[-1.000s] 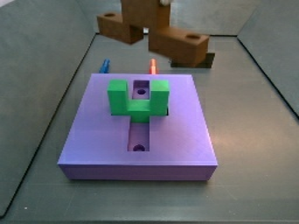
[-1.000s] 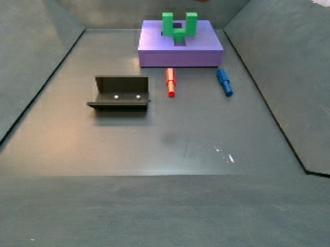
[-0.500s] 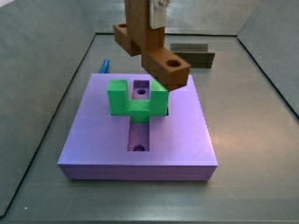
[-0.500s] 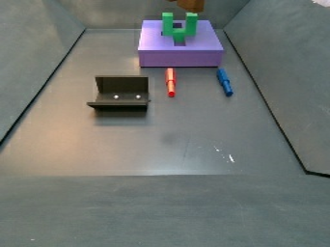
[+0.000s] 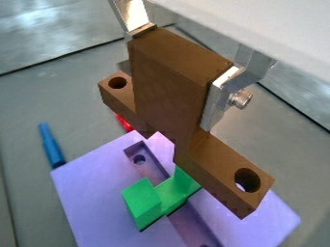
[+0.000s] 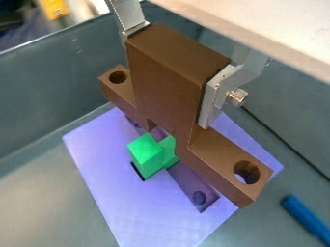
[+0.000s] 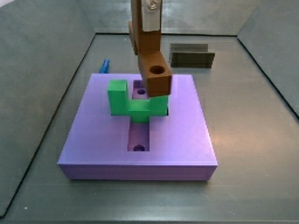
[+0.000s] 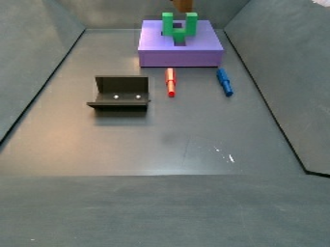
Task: Pick up the brown object. Move up. Move to above the board. Insert the brown object.
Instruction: Insert the brown object.
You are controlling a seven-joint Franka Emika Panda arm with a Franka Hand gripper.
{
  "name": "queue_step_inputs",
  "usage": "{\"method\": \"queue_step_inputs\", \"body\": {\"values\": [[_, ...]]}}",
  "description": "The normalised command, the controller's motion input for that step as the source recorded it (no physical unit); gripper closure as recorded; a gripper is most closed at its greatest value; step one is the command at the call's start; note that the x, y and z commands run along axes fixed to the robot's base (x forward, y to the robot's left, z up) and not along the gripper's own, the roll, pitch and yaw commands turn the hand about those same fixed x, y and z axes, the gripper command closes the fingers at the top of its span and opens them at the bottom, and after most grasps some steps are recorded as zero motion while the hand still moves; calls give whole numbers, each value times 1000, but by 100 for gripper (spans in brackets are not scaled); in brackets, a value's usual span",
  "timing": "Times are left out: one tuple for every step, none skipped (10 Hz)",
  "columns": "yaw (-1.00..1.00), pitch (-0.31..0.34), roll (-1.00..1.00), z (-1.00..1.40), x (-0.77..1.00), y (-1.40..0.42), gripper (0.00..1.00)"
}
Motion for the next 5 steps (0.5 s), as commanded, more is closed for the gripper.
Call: {"method": "queue_step_inputs", "body": {"values": [[-957,0,19,0,9,-214,100],[-614,-111,-7,-257,0,-251,100],[-143,-74,-3,-349,14,-126,100],[0,-11,23,-317,-6,-123,100],[131,-4,83,-354,-74,-111,100]]}}
